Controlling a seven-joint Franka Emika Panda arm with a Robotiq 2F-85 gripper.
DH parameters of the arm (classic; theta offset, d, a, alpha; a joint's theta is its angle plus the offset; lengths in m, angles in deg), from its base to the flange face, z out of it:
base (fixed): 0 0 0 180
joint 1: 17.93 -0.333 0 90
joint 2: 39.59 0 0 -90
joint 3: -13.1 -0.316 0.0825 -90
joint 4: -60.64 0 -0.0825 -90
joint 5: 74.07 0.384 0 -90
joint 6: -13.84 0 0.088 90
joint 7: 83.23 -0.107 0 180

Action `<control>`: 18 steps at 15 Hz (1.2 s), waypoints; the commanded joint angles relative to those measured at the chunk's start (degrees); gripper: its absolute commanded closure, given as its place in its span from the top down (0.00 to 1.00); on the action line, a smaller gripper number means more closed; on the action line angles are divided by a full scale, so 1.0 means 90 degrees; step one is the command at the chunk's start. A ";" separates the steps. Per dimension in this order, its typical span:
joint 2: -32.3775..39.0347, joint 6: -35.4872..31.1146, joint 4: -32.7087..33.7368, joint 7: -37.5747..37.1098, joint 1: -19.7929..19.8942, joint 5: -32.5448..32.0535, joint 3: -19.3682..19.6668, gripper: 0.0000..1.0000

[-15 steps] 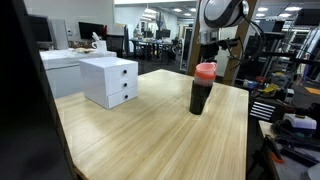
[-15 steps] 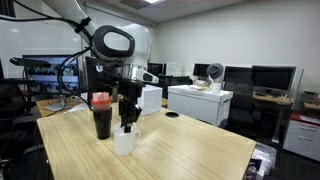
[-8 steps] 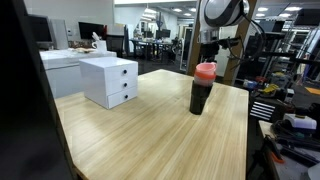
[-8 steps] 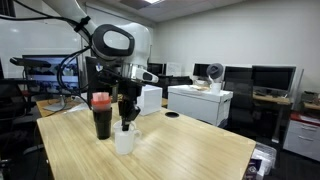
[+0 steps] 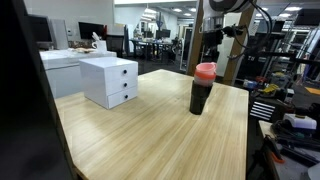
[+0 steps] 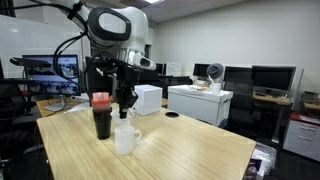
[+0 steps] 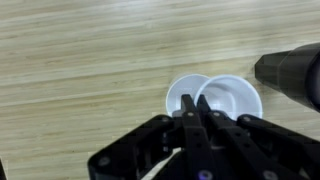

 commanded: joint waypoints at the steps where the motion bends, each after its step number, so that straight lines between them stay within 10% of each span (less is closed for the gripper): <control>1: -0.0333 0.0297 0.0174 0.0284 -0.0035 0.0069 -0.0032 0.05; 18: -0.1376 0.1311 0.0800 0.1724 -0.0899 0.0653 -0.0334 0.05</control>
